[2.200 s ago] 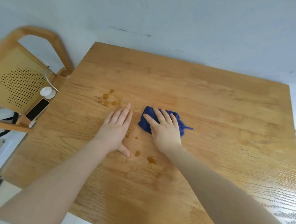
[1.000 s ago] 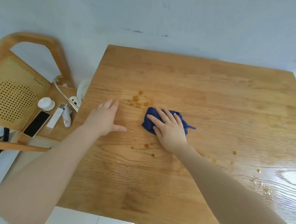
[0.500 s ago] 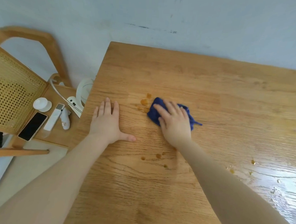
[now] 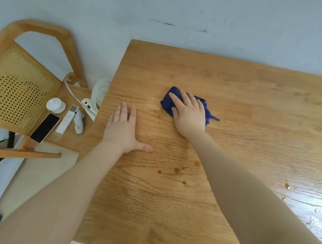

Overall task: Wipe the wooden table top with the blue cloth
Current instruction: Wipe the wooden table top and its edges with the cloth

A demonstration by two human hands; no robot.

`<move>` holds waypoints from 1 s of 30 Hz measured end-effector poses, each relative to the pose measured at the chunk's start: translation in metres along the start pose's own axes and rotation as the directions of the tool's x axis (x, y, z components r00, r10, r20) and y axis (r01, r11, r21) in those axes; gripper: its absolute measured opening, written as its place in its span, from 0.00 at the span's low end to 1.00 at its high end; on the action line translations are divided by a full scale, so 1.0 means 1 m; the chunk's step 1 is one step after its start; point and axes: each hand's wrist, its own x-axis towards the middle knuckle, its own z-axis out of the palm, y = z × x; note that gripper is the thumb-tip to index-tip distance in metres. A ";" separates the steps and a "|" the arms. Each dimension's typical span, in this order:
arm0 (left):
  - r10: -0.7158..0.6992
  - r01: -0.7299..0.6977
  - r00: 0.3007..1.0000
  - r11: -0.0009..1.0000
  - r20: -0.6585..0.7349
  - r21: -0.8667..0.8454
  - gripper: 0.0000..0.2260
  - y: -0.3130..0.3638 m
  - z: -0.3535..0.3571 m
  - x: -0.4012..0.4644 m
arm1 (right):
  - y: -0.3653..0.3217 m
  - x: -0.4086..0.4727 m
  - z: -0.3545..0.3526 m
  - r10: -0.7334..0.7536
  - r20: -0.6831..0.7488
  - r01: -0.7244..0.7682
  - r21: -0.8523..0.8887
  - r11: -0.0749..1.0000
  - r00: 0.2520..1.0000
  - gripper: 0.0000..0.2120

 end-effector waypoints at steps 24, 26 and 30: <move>-0.077 0.075 0.995 0.996 0.063 0.037 0.64 0.007 -0.009 -0.001 | 0.005 -0.012 -0.009 -0.566 0.169 0.555 0.112 0.824 0.807 0.19; -0.087 0.084 0.993 0.995 0.078 0.044 0.65 0.008 -0.010 -0.001 | 0.006 0.018 -0.009 -0.404 0.148 0.392 0.104 0.914 0.903 0.19; -0.115 0.110 0.990 0.992 0.078 0.063 0.66 0.010 -0.009 0.001 | 0.004 0.048 -0.004 -0.137 0.042 0.135 0.048 0.990 0.990 0.19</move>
